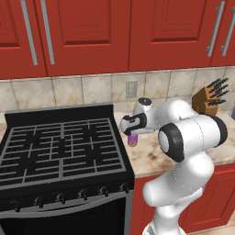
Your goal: Four empty soda cans are scattered around the kitchen. Gather all the cans and cluster them next to the stove for recycling.
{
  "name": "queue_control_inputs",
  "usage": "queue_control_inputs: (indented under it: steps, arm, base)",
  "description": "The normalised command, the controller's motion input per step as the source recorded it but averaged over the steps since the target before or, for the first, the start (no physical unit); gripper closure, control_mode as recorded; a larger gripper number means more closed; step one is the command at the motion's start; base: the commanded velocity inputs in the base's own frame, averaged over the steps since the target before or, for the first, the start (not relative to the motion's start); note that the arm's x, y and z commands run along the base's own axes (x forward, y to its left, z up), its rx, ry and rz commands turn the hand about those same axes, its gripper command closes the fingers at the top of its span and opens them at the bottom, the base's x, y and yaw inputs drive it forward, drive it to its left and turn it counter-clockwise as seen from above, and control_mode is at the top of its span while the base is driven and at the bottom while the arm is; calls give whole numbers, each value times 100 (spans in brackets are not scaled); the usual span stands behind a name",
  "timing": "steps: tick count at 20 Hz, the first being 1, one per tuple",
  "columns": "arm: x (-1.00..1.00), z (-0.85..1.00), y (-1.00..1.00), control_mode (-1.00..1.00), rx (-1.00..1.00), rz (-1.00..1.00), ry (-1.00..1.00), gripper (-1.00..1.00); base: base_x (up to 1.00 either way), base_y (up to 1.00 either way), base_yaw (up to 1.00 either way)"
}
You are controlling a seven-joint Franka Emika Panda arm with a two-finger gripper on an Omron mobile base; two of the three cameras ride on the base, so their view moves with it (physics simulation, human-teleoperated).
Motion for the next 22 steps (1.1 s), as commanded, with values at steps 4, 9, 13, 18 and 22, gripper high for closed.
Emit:
queue_control_inputs:
  steps: [4, 9, 13, 18, 22]
  arm:
    - [-6, 51, 0, -100, 0, 0, 5, -100]
    - [-63, 47, -5, -100, 0, 1, -1, -100]
    - [-100, 26, -12, -100, 0, 4, -7, -100]
    - [-100, 33, -19, -100, 0, 7, -2, -100]
    - [-98, 29, -18, -100, 0, 10, 0, -100]
  base:
    - [0, 0, 0]
    - [0, 0, 0]
    - [0, 0, 0]
    - [0, 0, 0]
    - [0, 0, 0]
